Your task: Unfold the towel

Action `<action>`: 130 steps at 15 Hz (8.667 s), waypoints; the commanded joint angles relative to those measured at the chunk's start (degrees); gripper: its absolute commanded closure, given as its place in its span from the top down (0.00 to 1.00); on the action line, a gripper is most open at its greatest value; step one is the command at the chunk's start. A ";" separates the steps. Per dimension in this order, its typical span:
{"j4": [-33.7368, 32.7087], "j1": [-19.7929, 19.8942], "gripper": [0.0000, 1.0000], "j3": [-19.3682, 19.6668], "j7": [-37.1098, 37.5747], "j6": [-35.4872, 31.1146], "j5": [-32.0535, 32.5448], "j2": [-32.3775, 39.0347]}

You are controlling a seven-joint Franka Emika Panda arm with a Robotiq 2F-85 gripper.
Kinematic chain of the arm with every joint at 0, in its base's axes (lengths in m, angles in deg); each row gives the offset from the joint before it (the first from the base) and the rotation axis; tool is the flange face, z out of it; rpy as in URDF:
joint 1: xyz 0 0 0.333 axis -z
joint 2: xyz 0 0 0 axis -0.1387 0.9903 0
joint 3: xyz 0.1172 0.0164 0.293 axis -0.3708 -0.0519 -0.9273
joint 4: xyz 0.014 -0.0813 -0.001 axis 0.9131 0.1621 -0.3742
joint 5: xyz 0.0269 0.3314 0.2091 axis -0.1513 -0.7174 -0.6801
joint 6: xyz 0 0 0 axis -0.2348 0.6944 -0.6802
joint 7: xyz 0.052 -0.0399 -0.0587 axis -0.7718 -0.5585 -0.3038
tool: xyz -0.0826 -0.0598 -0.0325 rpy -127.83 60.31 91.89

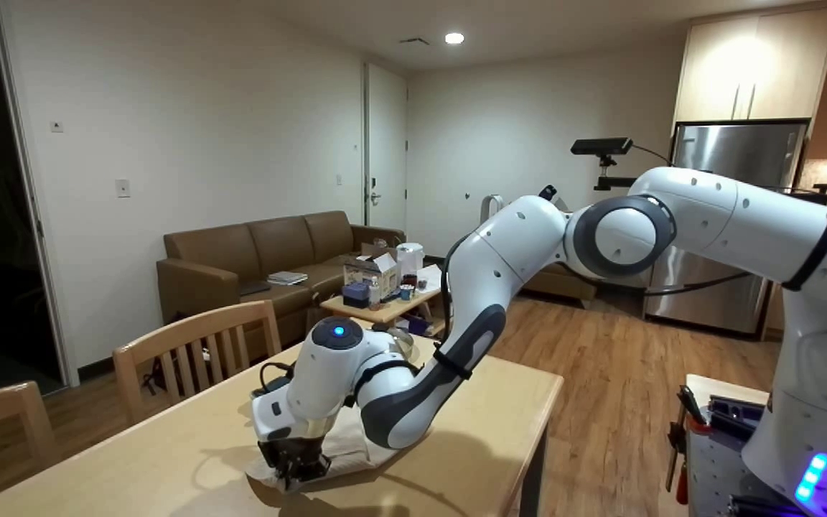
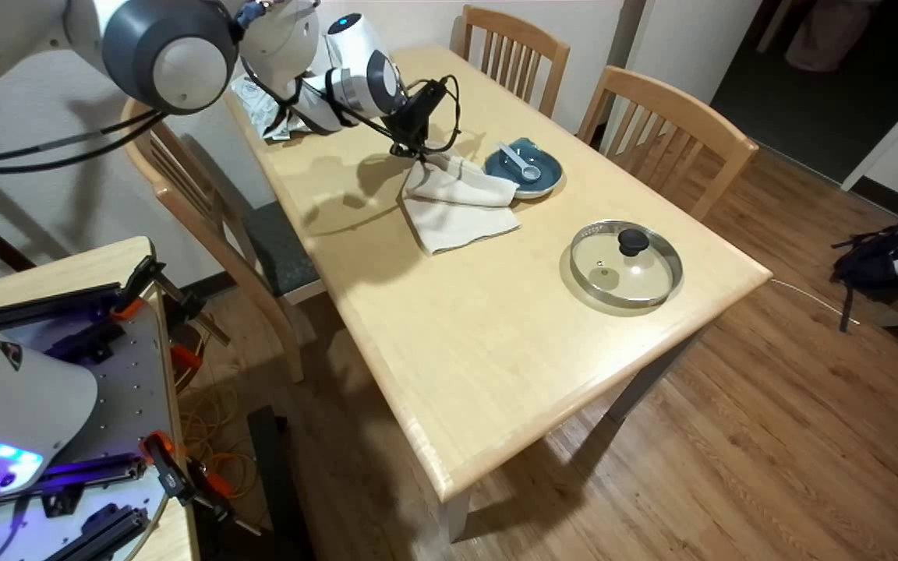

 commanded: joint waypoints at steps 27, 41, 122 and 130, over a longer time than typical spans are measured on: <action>1.25 -3.31 0.68 2.78 -6.81 6.42 -5.05 -3.99; 19.01 -5.63 1.00 9.67 10.20 9.30 -0.25 -18.81; 38.34 15.99 0.04 8.30 12.79 21.39 -30.40 -27.83; 40.04 12.75 0.04 13.52 20.96 24.18 -26.59 -29.49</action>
